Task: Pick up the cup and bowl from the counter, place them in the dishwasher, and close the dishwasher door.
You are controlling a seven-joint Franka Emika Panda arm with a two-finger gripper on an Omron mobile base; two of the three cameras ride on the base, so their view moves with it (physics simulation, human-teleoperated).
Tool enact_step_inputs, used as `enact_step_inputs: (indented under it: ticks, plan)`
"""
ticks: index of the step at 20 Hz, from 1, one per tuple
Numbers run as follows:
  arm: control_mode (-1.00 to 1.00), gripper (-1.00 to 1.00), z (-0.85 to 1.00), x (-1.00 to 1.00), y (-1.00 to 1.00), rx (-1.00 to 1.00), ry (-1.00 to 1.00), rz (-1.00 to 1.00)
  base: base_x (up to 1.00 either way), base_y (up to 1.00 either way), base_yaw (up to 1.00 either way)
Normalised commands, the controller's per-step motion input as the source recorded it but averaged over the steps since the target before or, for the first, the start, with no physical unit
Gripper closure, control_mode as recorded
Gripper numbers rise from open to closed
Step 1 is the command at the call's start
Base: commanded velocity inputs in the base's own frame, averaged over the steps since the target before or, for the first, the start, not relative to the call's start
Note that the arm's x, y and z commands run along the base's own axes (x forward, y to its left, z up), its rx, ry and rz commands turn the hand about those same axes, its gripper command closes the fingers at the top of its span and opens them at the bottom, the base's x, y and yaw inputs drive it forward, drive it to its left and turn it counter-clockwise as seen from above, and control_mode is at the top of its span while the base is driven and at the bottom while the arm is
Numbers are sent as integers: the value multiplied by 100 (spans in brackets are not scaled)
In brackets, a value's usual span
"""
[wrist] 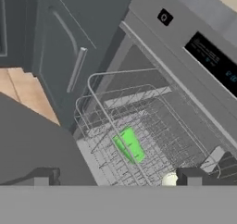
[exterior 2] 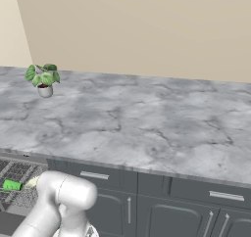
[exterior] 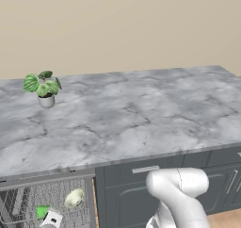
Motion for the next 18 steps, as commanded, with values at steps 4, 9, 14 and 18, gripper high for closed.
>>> enact_step_inputs:
  ticks: [4,9,14,18]
  plan:
    - [-100,-100,0,-57,21,-27,-22,12,0,0,0]
    - [-100,-100,0,-60,25,-28,-26,9,0,0,0]
    - [-100,-100,0,-53,26,-25,-27,1,0,0,0]
    - [-100,-100,0,-48,25,-16,-26,0,0,0,0]
